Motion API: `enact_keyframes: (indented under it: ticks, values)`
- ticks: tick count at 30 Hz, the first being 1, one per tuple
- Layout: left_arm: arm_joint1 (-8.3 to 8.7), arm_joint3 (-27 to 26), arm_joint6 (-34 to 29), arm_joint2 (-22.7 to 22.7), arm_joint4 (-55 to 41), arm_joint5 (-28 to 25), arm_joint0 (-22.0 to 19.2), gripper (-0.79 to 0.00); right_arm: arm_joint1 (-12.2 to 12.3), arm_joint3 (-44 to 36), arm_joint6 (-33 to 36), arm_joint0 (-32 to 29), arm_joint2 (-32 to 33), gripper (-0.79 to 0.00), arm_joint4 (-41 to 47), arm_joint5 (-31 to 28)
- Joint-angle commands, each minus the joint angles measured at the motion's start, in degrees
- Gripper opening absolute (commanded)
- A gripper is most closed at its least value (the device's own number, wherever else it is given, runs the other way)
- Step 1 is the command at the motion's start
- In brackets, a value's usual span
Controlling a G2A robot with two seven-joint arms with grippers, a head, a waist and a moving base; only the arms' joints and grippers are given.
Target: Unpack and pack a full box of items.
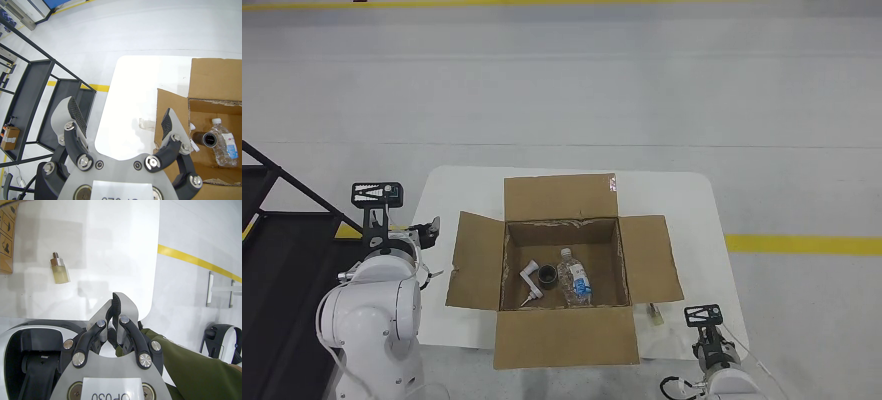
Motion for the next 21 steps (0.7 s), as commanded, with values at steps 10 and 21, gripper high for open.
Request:
enact_keyframes:
  ticks: [10,21]
  values:
    - [0.00,0.0,0.0,0.0,0.0,0.0,0.0,0.000,-0.1,8.3,-13.0,3.2,-2.5,-0.493,5.6,-3.0]
    - [0.00,0.0,0.0,0.0,0.0,0.0,0.0,0.000,0.0,14.0,-14.6,7.5,-3.5,-0.363,8.4,-6.0]
